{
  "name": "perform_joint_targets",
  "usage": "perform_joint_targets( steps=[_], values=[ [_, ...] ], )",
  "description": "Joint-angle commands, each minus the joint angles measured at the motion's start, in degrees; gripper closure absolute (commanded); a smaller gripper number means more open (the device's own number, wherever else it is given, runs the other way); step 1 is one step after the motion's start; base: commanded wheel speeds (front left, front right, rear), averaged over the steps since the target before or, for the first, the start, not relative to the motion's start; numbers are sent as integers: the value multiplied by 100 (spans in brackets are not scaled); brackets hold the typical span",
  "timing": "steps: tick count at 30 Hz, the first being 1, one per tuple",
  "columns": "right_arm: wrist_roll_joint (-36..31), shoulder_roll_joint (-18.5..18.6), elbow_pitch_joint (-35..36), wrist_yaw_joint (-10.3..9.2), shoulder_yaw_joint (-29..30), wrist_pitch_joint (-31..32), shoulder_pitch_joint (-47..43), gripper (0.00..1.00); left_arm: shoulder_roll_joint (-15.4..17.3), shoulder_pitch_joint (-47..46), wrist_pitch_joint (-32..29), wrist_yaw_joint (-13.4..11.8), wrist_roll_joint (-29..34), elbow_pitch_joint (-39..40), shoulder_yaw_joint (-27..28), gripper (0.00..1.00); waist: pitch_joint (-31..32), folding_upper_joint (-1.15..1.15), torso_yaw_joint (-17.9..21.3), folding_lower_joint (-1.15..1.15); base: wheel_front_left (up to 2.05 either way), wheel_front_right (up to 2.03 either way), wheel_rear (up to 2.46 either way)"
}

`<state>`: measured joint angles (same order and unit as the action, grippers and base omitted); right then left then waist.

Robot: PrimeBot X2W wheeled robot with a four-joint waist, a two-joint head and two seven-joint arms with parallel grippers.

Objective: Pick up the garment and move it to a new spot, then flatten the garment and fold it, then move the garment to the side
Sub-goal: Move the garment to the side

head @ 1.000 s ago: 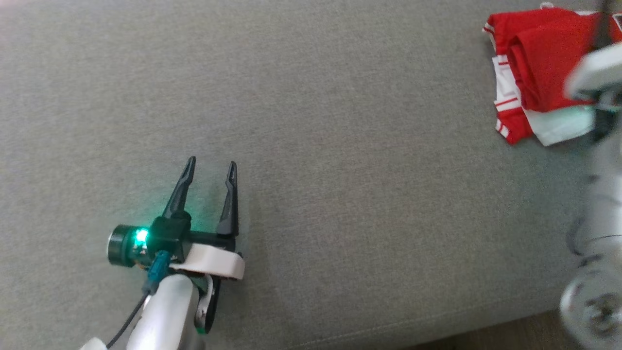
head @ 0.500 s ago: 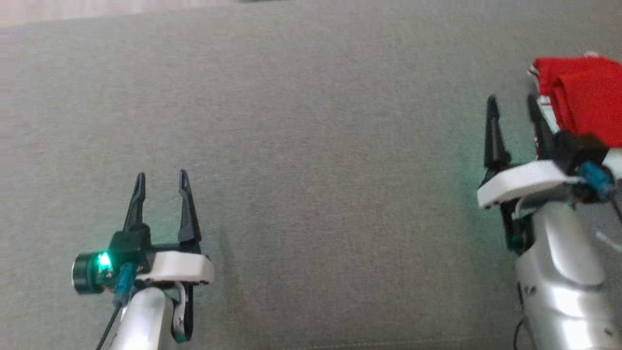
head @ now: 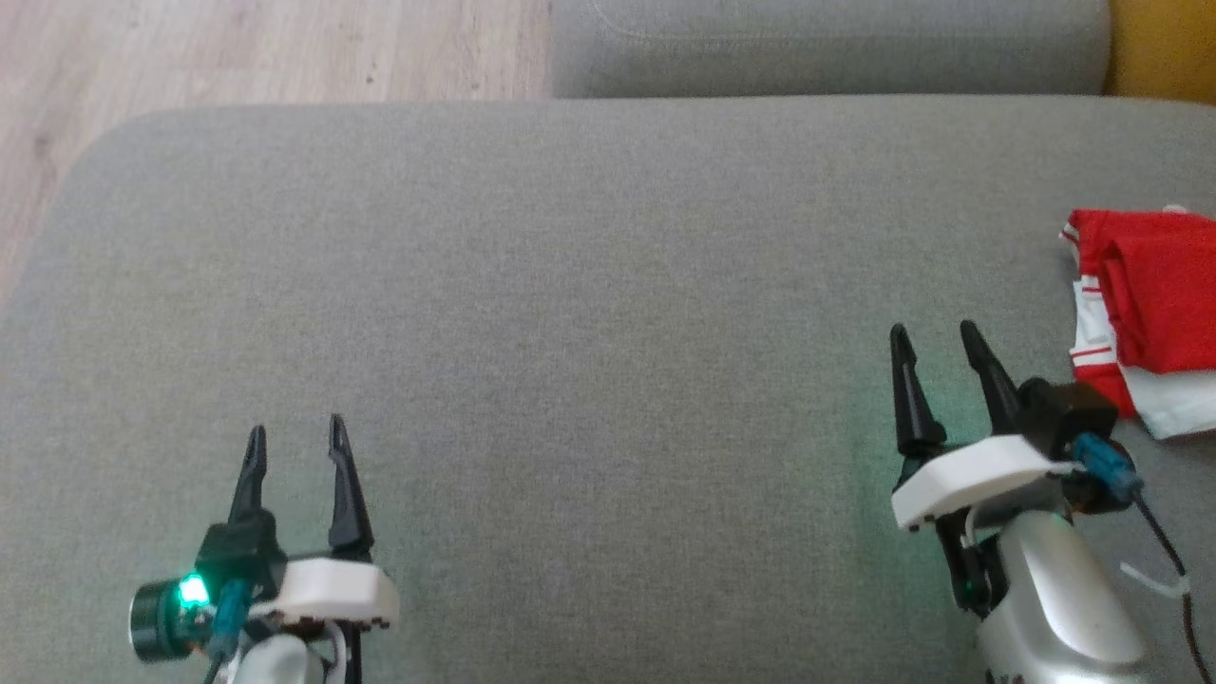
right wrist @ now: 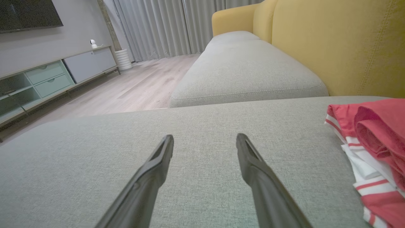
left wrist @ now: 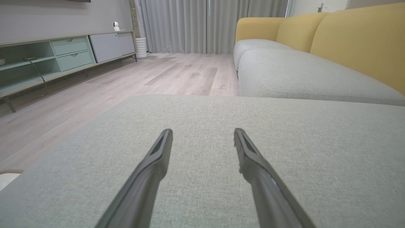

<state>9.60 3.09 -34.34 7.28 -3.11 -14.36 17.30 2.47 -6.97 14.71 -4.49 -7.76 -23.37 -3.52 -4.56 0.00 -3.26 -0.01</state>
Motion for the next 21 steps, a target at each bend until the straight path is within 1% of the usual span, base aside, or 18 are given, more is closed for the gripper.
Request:
perform_joint_targets(
  steps=[1,8,15,21],
  values=[
    [40,-21,228,21,-152,-63,66,0,41,-75,29,10,-22,163,228,0,84,0,-9,1,0,0,0],
    [122,-21,370,21,-169,-63,-260,0,41,190,29,93,-52,206,280,0,338,0,63,1,0,0,0],
    [101,-21,443,21,-135,-63,-349,0,41,327,29,215,-2,288,284,0,394,0,132,1,0,0,0],
    [93,-21,424,21,-169,-63,-386,0,41,357,29,253,15,329,334,0,412,0,238,1,0,0,0]
  ],
)
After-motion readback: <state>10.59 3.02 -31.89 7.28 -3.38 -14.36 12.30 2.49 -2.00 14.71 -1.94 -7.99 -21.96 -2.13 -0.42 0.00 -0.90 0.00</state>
